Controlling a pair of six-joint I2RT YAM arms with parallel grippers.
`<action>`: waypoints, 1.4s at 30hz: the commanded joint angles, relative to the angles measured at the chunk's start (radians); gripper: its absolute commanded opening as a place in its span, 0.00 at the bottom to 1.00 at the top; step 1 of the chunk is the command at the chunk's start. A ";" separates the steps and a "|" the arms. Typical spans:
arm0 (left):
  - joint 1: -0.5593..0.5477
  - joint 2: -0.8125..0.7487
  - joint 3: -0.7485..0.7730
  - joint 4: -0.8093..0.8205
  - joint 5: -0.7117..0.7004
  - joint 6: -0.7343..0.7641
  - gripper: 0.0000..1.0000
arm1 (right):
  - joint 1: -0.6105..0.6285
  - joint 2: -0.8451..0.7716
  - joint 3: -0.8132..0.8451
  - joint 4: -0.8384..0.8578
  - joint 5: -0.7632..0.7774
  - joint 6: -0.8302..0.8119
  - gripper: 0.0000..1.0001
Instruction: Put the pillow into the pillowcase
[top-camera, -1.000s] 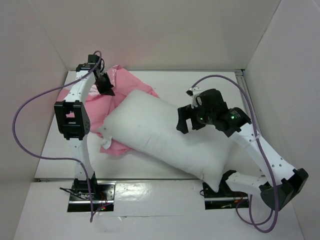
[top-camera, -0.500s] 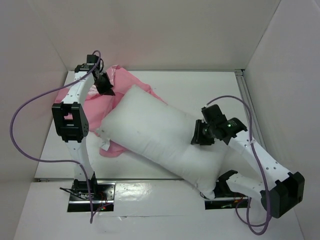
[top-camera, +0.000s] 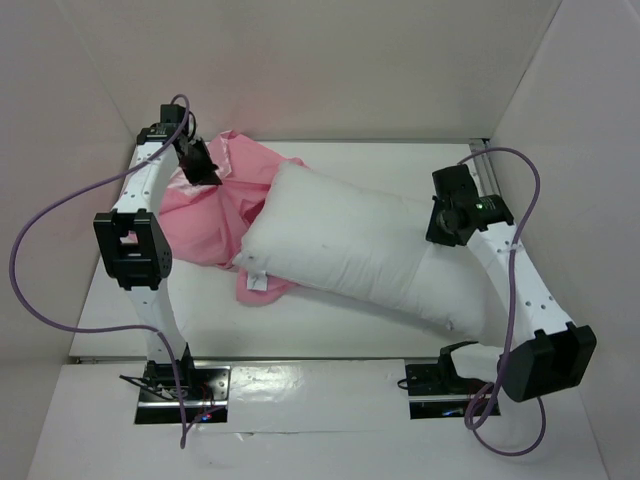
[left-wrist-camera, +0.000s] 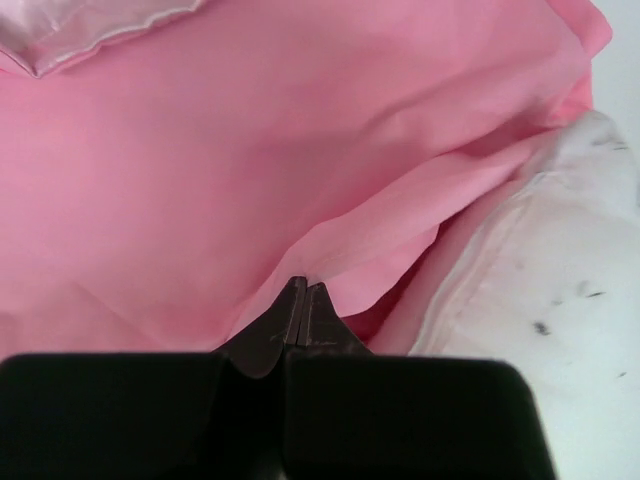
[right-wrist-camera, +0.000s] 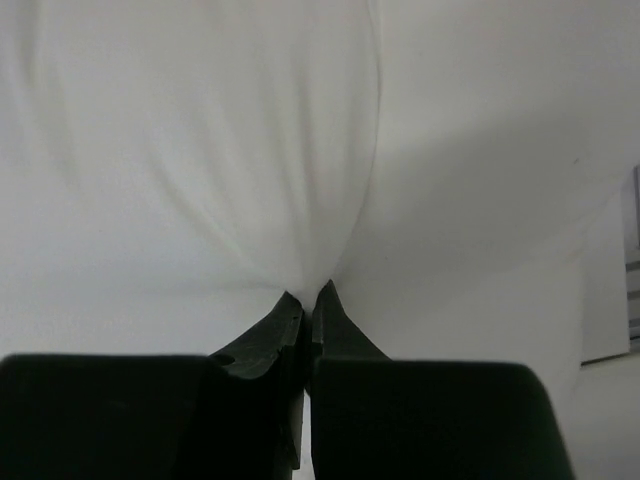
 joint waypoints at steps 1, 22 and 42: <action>0.018 -0.056 -0.002 0.014 -0.010 -0.019 0.00 | -0.003 -0.098 -0.021 -0.093 0.068 -0.005 0.00; -0.019 -0.105 -0.060 0.057 0.050 -0.028 0.00 | 0.490 0.570 0.612 0.140 -0.095 0.170 1.00; -0.019 -0.142 -0.116 0.068 0.019 0.000 0.00 | 0.119 0.178 0.391 0.384 -0.685 -0.080 0.00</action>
